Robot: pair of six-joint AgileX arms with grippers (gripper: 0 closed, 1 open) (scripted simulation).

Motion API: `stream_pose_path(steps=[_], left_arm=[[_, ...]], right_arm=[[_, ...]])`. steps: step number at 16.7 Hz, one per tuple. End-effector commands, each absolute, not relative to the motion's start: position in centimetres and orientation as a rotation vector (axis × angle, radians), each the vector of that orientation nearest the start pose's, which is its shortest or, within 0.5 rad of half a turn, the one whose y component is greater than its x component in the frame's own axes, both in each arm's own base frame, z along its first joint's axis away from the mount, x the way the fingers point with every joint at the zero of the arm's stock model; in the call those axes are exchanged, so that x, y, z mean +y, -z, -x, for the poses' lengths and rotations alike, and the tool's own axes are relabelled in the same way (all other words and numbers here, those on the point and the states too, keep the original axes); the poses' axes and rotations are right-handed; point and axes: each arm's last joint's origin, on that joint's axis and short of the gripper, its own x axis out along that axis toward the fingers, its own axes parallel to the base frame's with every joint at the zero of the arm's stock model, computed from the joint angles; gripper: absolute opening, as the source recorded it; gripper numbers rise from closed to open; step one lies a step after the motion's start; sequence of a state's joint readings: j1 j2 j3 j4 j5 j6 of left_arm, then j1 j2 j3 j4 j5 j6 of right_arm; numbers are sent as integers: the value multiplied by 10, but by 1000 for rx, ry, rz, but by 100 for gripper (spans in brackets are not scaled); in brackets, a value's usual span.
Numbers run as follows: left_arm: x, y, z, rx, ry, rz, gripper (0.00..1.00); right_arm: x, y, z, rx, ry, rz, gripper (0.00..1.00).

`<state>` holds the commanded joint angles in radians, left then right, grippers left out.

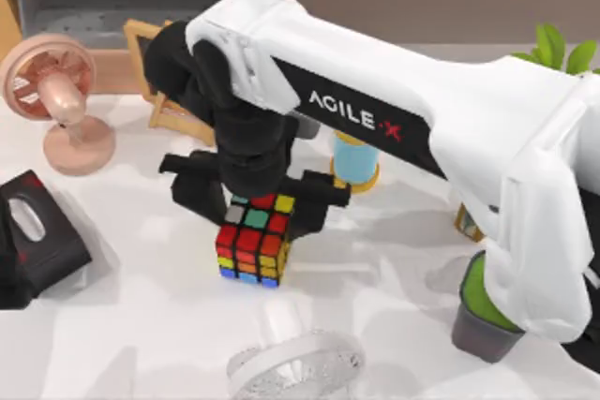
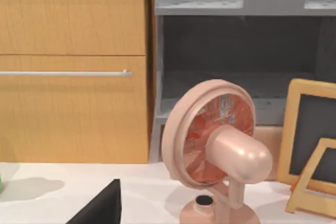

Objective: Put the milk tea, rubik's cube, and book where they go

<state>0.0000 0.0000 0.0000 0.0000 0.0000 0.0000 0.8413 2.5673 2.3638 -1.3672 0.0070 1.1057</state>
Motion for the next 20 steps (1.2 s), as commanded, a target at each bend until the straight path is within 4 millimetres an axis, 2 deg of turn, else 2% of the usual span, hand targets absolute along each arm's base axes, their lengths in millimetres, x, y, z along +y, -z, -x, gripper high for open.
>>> stream_pose_path(steps=[10, 16, 20], left_arm=[[-1, -160, -106, 0, 0, 0, 100], [-1, -160, -106, 0, 0, 0, 100], [-1, -160, -106, 0, 0, 0, 100]], right_arm=[[376, -155, -329, 1568, 206, -199, 0], [376, -182, -329, 1563, 199, -202, 0], [376, -184, -329, 1561, 199, -204, 0]])
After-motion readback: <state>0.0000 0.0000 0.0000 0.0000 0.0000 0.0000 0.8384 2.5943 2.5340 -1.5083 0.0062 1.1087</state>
